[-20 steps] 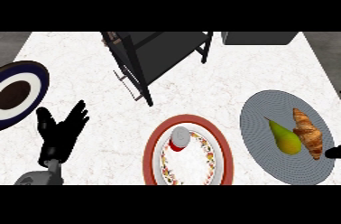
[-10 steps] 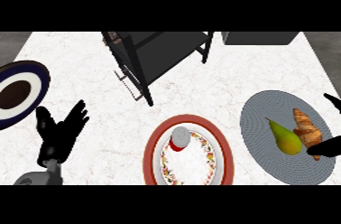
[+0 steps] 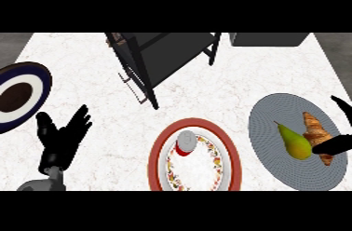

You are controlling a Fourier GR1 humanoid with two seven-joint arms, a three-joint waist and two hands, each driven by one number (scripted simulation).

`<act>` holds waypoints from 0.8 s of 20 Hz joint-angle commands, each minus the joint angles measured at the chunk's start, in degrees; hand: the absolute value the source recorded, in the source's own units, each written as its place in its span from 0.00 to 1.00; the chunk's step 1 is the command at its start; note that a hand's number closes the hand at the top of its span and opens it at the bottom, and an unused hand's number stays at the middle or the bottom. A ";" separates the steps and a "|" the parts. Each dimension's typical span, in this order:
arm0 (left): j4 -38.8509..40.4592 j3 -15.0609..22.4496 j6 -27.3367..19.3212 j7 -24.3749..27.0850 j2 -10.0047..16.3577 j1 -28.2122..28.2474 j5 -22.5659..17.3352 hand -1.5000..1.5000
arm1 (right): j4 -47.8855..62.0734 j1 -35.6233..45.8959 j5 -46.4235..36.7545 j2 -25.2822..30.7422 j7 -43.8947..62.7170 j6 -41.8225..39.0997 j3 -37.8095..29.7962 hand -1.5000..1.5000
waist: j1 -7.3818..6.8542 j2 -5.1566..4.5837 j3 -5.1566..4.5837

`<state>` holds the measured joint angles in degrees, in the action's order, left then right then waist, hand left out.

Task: Pick the croissant from the placemat and place it in the tiered shelf

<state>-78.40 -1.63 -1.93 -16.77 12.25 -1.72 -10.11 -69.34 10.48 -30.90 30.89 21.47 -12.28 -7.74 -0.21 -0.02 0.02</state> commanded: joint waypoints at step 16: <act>2.07 -2.07 3.04 2.20 -0.75 -0.44 2.08 0.50 | 18.09 3.38 -9.21 -1.96 -18.27 0.17 4.59 1.00 | -0.70 -0.32 0.00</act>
<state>-77.68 -3.62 0.11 -15.99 11.20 -2.17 -8.15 -54.43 14.34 -37.51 28.65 7.08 -7.47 -8.19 -0.26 0.31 -0.69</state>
